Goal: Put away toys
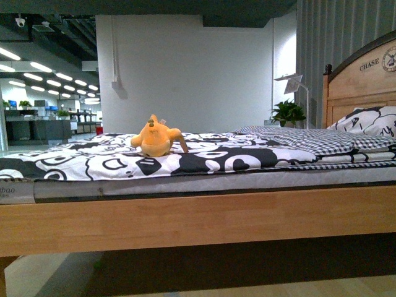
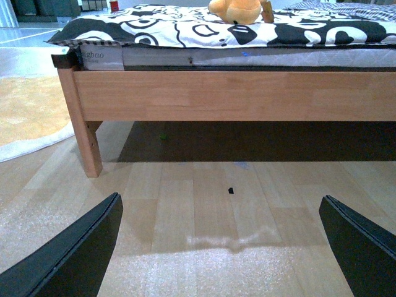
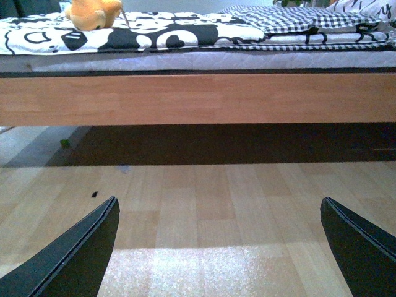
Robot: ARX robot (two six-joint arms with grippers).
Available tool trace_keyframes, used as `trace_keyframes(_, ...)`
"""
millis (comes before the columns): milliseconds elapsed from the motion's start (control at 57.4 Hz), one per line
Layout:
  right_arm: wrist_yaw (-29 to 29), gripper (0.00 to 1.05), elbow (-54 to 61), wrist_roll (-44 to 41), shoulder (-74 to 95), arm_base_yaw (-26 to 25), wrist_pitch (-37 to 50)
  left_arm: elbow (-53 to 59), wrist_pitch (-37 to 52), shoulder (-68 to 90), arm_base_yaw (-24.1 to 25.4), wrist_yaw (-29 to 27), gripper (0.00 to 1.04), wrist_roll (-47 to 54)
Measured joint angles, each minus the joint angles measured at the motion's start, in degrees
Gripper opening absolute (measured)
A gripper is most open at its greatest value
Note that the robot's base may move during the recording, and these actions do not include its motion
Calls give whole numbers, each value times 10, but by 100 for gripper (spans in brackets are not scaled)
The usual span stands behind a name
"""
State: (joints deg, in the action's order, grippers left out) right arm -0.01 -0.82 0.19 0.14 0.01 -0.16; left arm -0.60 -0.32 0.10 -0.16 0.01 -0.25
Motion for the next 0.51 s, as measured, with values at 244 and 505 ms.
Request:
trace_keyframes(244, 0, 98, 0, 0, 0, 0, 0, 0, 0, 0, 0, 0, 98, 0)
trace_keyframes(505, 0, 98, 0, 0, 0, 0, 0, 0, 0, 0, 0, 0, 98, 0)
